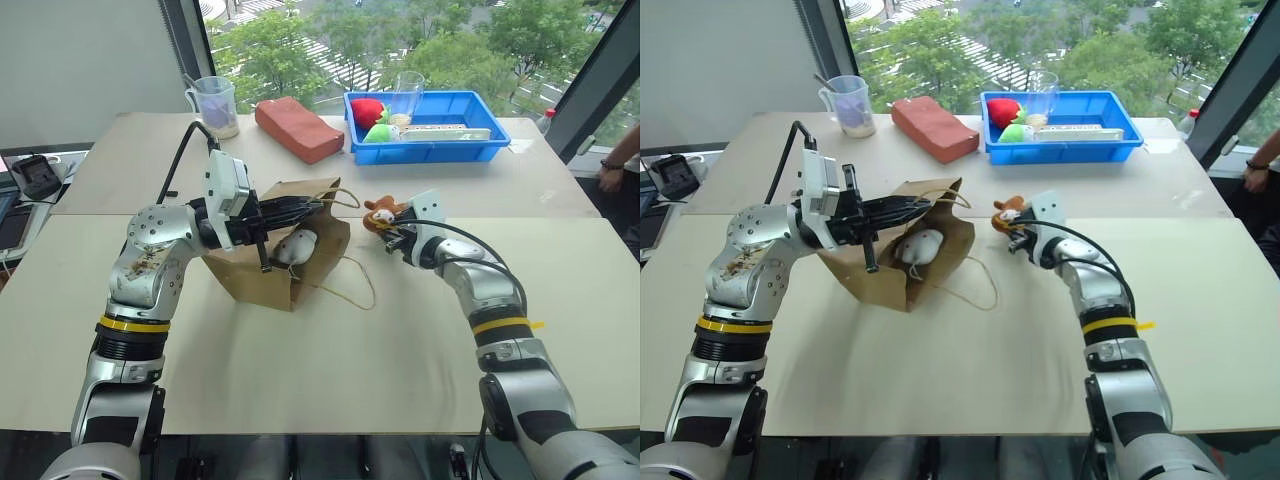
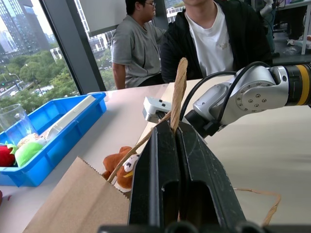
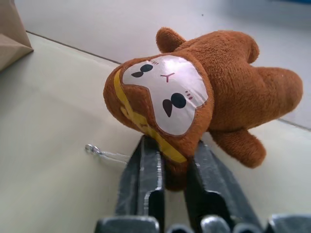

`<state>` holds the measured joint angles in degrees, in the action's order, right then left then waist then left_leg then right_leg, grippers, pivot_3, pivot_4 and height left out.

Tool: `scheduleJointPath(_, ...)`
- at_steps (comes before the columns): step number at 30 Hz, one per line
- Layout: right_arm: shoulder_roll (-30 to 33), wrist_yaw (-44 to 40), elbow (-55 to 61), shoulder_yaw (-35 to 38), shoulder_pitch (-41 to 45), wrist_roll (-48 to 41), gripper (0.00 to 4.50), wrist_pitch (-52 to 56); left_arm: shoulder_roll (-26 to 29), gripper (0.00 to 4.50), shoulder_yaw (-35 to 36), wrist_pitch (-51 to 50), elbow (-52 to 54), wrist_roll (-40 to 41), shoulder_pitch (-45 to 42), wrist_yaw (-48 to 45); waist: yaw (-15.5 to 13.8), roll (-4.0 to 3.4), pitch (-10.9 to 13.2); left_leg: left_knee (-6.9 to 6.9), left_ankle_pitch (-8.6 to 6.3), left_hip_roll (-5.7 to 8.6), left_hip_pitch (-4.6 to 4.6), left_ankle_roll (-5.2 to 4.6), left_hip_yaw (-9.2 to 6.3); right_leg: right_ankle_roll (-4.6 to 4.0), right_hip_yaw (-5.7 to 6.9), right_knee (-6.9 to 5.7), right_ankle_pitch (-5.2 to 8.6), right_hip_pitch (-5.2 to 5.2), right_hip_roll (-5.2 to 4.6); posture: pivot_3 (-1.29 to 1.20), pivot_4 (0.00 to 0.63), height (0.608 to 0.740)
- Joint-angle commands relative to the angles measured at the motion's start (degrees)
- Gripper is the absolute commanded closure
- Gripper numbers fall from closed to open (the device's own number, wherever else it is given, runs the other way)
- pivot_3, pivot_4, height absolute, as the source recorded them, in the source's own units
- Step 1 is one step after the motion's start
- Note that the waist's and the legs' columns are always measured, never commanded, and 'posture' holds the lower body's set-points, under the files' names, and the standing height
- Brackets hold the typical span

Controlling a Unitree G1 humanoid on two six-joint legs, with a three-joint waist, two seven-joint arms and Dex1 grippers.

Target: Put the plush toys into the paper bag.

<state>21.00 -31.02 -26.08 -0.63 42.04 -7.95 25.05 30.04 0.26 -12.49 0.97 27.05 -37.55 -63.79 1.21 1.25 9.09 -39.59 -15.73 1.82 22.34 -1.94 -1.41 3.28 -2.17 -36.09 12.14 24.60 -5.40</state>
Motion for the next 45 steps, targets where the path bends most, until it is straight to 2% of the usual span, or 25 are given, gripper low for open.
scheduleJointPath(1,3.5,-4.6,8.8,0.8,-1.7,-1.4,4.47,-1.8,0.7,4.50,1.0,1.0,1.9,0.1,0.0,0.2,-0.1,0.00,0.0,0.00,0.00,0.00,0.01,0.00,0.00,0.00,0.00,0.00,0.00,0.00,0.00,0.00,0.150,0.740)
scheduleJointPath(8,12.4,-19.3,29.3,-1.7,-6.7,-9.5,4.47,9.7,0.6,4.50,1.6,1.3,-0.3,0.2,-1.1,0.3,-0.2,-0.02,0.0,-0.01,-0.01,0.00,0.01,-0.03,0.01,0.00,0.01,0.05,0.00,-0.02,0.03,0.00,0.150,0.740)
scheduleJointPath(13,10.9,-19.5,39.0,-3.4,-6.3,-16.1,4.47,22.2,0.1,4.50,1.2,1.9,-1.7,0.0,-2.2,0.1,-0.2,-0.01,0.0,-0.04,-0.01,-0.11,-0.05,-0.03,0.01,0.00,0.01,0.14,0.00,-0.03,0.08,0.00,0.150,0.740)
scheduleJointPath(17,8.4,-16.5,41.6,-6.2,-6.0,-16.5,4.47,25.7,-0.5,4.50,1.1,2.1,-2.2,-0.2,-3.0,0.3,-0.4,-0.01,0.0,-0.09,-0.01,-0.10,-0.04,-0.02,0.00,0.00,0.01,0.11,0.00,-0.03,0.05,0.00,0.150,0.740)
scheduleJointPath(22,7.6,-16.2,41.7,-9.7,-4.4,-16.3,4.47,27.4,-0.6,4.50,0.7,2.2,-2.0,0.0,-3.0,-0.2,-0.6,-0.02,0.0,-0.14,-0.01,0.03,-0.01,-0.03,-0.02,0.00,0.03,0.12,0.00,-0.02,-0.05,0.00,0.150,0.740)
scheduleJointPath(27,0.1,-11.6,33.4,-13.4,1.6,-12.5,4.47,24.1,-1.3,4.50,-0.2,1.5,-0.5,0.4,-2.7,-0.4,-0.1,-0.02,0.0,-0.11,-0.01,0.03,-0.03,-0.01,-0.01,0.00,0.01,0.07,0.00,0.03,0.03,0.00,0.150,0.740)
scheduleJointPath(33,-4.3,-9.1,26.8,-14.2,4.2,-10.0,4.47,22.3,-1.6,4.50,-0.7,1.0,0.6,0.8,-2.4,-0.3,-0.5,-0.02,0.0,-0.09,0.05,0.05,0.13,0.08,-0.02,-0.01,0.03,-0.05,0.00,0.28,-0.01,0.00,0.150,0.740)
scheduleJointPath(41,-9.1,-5.4,21.3,-13.6,3.1,-7.2,4.47,18.2,-1.7,4.50,-0.4,0.6,0.7,1.0,-2.7,-0.2,-0.1,-0.02,0.0,-0.05,0.13,0.10,0.30,0.22,-0.02,-0.01,0.02,-0.13,-0.01,0.51,0.01,0.00,0.150,0.740)
scheduleJointPath(43,-9.6,-5.3,21.2,-13.4,2.6,-6.9,3.58,16.6,-1.6,4.50,-0.4,0.6,0.5,0.9,-2.9,-0.2,-0.1,-0.02,0.0,-0.05,0.13,0.11,0.30,0.21,-0.02,-0.01,0.02,-0.14,-0.01,0.51,0.01,0.00,0.150,0.740)
scheduleJointPath(45,-9.6,-5.5,21.7,-13.0,2.2,-6.5,2.89,14.9,-1.5,4.50,-0.3,0.5,0.4,0.9,-3.0,-0.2,-0.1,-0.02,0.0,-0.06,0.12,0.11,0.30,0.21,-0.02,-0.01,0.01,-0.13,-0.01,0.50,0.00,0.00,0.150,0.740)
